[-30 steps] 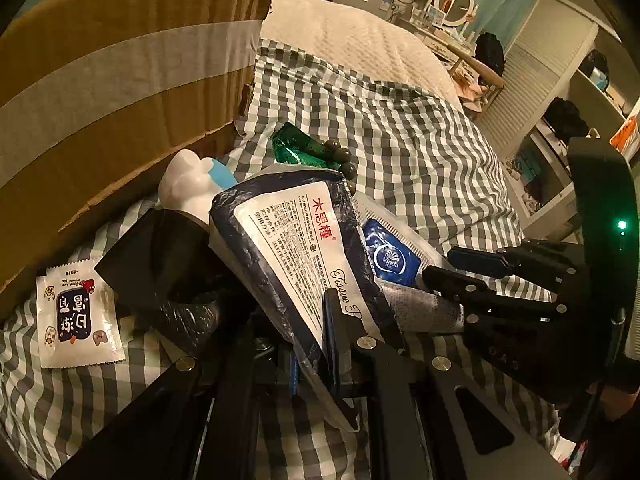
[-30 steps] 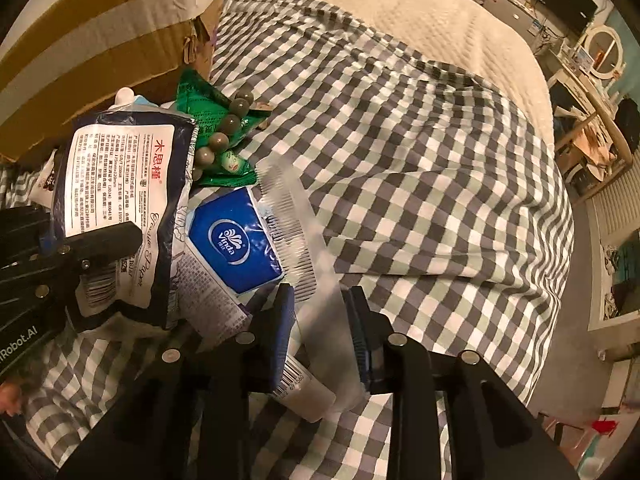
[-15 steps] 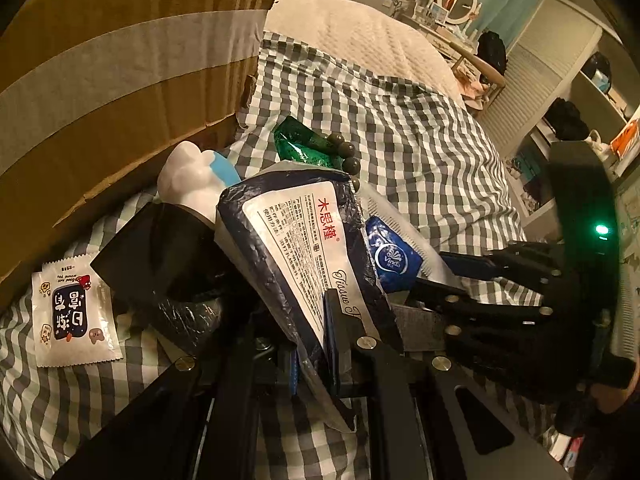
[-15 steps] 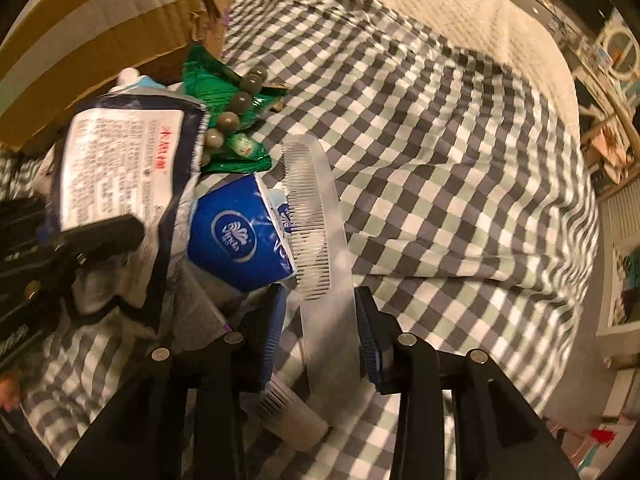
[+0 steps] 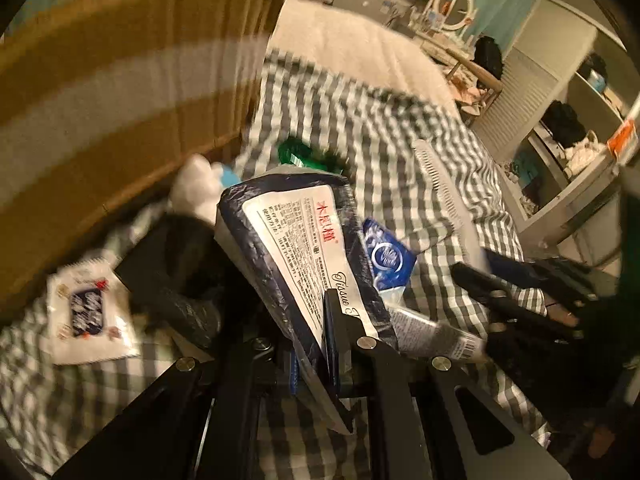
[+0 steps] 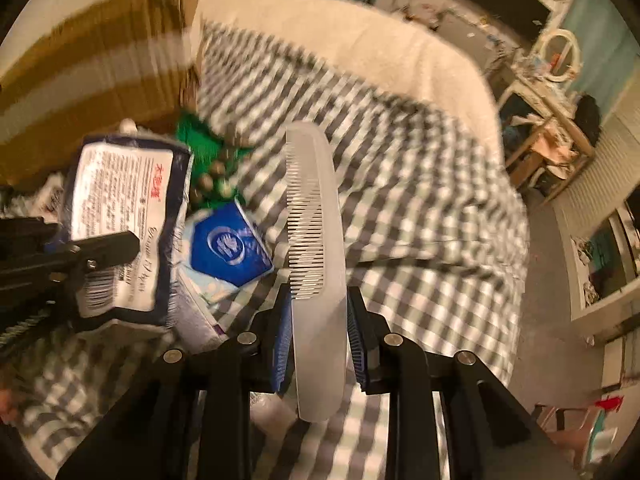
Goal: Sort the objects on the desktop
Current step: 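Carry both items into the cardboard box and open both grippers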
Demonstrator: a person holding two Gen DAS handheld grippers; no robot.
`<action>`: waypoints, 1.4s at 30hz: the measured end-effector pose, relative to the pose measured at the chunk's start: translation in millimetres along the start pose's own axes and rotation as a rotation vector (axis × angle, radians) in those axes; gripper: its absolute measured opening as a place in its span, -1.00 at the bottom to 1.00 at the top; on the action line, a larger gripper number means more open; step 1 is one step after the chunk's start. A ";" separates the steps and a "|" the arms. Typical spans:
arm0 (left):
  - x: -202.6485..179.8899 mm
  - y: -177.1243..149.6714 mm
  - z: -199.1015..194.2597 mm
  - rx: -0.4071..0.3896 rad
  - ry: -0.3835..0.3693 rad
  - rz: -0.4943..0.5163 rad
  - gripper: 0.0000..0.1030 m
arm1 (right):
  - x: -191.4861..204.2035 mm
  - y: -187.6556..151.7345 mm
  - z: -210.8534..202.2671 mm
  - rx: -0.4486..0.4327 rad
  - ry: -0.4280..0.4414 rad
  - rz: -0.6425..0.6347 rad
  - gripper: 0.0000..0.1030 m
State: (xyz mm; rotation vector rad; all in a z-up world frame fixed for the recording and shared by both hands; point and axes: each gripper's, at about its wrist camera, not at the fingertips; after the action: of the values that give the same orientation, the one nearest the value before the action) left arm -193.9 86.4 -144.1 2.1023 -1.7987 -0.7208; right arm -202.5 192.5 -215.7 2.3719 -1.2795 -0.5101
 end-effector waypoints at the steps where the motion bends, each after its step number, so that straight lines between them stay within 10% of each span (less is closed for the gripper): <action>1: -1.3 1.0 -5.4 -0.014 -0.007 0.009 -0.79 | -0.3 0.0 -12.1 -0.017 0.013 0.026 -0.52; 10: 14.8 21.9 -82.5 -0.178 -0.101 -0.044 -0.79 | 32.9 42.6 -92.0 -0.187 0.082 0.103 -0.53; 13: 28.2 40.3 -123.8 -0.274 -0.120 -0.067 -0.79 | 53.6 62.2 -119.7 -0.249 0.099 0.083 -0.81; 19: 80.5 80.1 -181.4 -0.425 -0.027 -0.121 -0.79 | 112.0 117.8 -144.5 -0.344 0.167 0.043 -0.97; 24: 134.6 107.3 -179.1 -0.437 0.065 -0.147 -0.79 | 142.8 142.5 -119.8 -0.321 0.213 0.023 -0.95; 27: 159.6 103.7 -159.9 -0.391 0.084 -0.166 -0.79 | 139.9 123.1 -91.2 -0.244 0.200 0.056 -0.45; 31: 176.3 104.5 -119.9 -0.270 0.074 -0.195 -0.74 | 116.2 78.1 -40.8 -0.104 0.147 0.191 -0.39; 34: 180.6 103.7 -105.2 -0.224 0.054 -0.221 -0.09 | 105.6 45.8 -9.7 -0.016 0.138 0.312 -0.39; 36: 181.6 100.0 -103.7 -0.229 0.067 -0.260 0.78 | 107.1 29.7 5.4 0.031 0.118 0.334 -0.39; 42: 188.4 94.9 -104.3 -0.262 0.113 -0.293 0.89 | 104.9 12.5 44.0 0.101 0.179 0.416 -0.39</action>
State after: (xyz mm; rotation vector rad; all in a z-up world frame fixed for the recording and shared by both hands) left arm -198.3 -126.3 -43.5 2.1967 -1.2750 -0.8387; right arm -178.8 89.9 -260.5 2.0839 -1.6832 -0.1066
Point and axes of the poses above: each gripper's, at about its wrist camera, not at the fingertips, and z roughly the way its jaws point, x to its left, y to its top, and after that the axes turned 4 degrees about y, right-handed
